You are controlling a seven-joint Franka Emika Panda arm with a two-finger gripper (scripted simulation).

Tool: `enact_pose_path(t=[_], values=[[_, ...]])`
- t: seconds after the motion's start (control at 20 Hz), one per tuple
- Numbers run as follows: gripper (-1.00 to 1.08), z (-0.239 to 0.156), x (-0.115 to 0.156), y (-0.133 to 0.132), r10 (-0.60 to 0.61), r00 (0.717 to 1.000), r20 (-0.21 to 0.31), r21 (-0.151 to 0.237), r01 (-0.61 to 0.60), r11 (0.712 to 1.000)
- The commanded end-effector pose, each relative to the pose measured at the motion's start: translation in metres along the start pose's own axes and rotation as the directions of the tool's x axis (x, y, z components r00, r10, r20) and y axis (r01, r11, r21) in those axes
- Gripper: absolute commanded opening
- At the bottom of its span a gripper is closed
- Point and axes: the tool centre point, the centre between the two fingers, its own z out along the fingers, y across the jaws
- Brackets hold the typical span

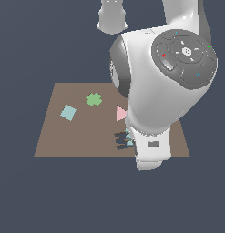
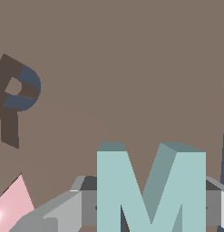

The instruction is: Insert a designated object into the corresponding slot on a board.

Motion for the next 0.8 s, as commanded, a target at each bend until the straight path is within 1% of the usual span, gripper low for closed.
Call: enact_pose_path(t=[0.0, 0.35, 0.75], values=[[-1.00, -0.001, -0.011, 0.000, -0.038, 0.999, 0.000, -0.001, 0.038, 0.999], [-1.00, -0.002, -0.030, 0.003, -0.099, 0.995, 0.000, -0.001, 0.099, 0.995], [-1.00, -0.002, -0.034, 0.004, -0.110, 0.994, 0.000, 0.000, 0.110, 0.994]])
